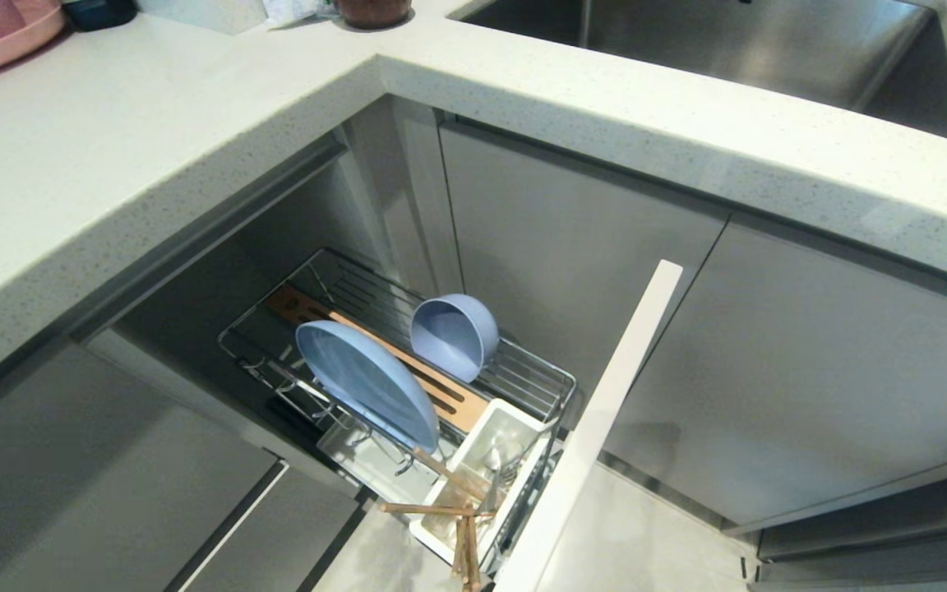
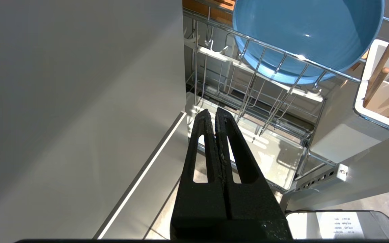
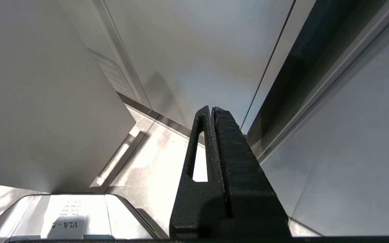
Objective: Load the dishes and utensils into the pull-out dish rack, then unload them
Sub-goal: Take the plate out of the cupboard
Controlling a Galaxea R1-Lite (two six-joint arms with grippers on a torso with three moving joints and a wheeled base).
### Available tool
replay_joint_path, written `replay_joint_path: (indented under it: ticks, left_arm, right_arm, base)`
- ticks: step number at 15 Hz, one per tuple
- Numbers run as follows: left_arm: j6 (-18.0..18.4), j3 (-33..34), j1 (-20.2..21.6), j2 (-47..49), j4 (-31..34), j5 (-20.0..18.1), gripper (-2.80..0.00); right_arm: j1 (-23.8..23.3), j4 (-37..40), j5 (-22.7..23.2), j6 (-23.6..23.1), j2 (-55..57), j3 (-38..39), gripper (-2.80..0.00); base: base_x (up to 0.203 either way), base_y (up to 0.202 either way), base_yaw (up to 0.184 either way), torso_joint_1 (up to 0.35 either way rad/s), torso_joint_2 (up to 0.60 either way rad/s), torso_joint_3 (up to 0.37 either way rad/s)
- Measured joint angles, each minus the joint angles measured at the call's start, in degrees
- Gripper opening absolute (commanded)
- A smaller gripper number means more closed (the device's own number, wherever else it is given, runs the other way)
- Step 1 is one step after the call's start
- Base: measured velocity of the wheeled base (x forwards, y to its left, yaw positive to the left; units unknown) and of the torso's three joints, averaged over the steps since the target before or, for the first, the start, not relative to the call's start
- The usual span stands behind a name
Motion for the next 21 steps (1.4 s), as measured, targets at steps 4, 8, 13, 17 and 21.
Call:
replay_joint_path:
  ticks: [4,8,13,17,21]
  left_arm:
    - [-0.1,0.0,0.0,0.0,0.2,0.0,-2.80]
    - [0.4,-1.8,0.0,0.0,-3.4,-0.3,-2.80]
    - [0.6,-25.0,-0.1,4.5,-1.9,-7.0,-2.80]
    - [-3.0,-51.8,0.2,20.9,-0.8,-5.2,-2.80]
    - [-20.1,-72.5,-0.3,40.6,1.3,2.1,-2.80]
  right_arm:
    - [0.0,0.0,0.0,0.0,0.0,0.0,-2.80]
    - [0.0,0.0,0.0,0.0,0.0,0.0,-2.80]
    - [0.0,0.0,0.0,0.0,0.0,0.0,-2.80]
    - [0.0,0.0,0.0,0.0,0.0,0.0,-2.80]
    - [0.0,0.0,0.0,0.0,0.0,0.0,-2.80]
  base:
    - [0.000,0.000,0.000,0.000,0.00,0.000]
    - [0.000,0.000,0.000,0.000,0.00,0.000]
    - [0.000,0.000,0.000,0.000,0.00,0.000]
    - [0.000,0.000,0.000,0.000,0.00,0.000]
    - [0.000,0.000,0.000,0.000,0.00,0.000]
